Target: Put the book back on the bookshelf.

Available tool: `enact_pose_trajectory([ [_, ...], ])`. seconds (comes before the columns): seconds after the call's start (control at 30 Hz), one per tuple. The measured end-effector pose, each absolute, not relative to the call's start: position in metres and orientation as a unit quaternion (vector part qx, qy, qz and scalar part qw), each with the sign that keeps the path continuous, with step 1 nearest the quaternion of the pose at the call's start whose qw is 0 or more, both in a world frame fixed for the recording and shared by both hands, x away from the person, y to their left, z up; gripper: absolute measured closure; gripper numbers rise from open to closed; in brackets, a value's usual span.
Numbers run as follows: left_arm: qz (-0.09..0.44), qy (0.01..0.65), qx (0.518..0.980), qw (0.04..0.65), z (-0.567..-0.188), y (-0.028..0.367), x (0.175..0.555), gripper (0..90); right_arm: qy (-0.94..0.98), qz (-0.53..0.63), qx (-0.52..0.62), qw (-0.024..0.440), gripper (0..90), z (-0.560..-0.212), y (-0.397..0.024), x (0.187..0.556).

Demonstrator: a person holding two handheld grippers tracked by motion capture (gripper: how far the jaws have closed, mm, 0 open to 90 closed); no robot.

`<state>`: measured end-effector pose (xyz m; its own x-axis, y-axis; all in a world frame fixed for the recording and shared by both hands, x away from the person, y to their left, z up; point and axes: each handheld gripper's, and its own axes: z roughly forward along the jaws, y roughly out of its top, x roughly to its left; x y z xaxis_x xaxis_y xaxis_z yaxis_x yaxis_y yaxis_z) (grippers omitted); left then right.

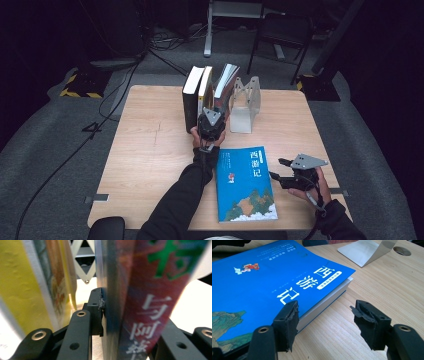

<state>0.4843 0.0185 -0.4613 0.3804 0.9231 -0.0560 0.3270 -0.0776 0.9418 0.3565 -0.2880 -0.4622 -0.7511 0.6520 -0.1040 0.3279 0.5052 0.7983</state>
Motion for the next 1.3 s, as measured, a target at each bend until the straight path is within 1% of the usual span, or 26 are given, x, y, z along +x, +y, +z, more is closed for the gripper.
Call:
enact_pose_trajectory([
  [0.17,0.287,0.457,0.692,0.479,-0.464,0.024,0.483,62.0,0.842,0.406,0.292,0.202,36.1,-0.461,-0.290,0.356],
  [0.23,0.275,0.456,0.691,0.488,-0.465,0.030,0.479,56.8,0.843,0.404,0.293,0.203,36.0,-0.461,-0.290,0.356],
  [0.27,0.275,0.456,0.691,0.488,-0.465,0.030,0.479,53.9,0.843,0.404,0.293,0.203,36.0,-0.461,-0.290,0.356],
  [0.3,0.276,0.452,0.698,0.482,-0.465,0.032,0.475,53.9,0.843,0.404,0.292,0.203,36.0,-0.461,-0.291,0.356],
  [0.33,0.286,0.440,0.708,0.473,-0.466,0.035,0.470,51.1,0.842,0.405,0.292,0.203,36.0,-0.461,-0.292,0.355],
  [0.5,0.281,0.422,0.730,0.458,-0.473,0.047,0.464,51.5,0.841,0.404,0.297,0.203,36.0,-0.462,-0.294,0.355],
  [0.63,0.281,0.407,0.750,0.439,-0.484,0.048,0.459,58.8,0.841,0.404,0.298,0.202,36.0,-0.462,-0.295,0.354],
  [0.7,0.276,0.404,0.754,0.438,-0.486,0.046,0.460,59.9,0.841,0.402,0.300,0.202,36.1,-0.463,-0.295,0.355],
  [1.3,0.285,0.409,0.761,0.416,-0.484,0.019,0.485,59.9,0.842,0.403,0.295,0.203,36.3,-0.464,-0.293,0.354],
])
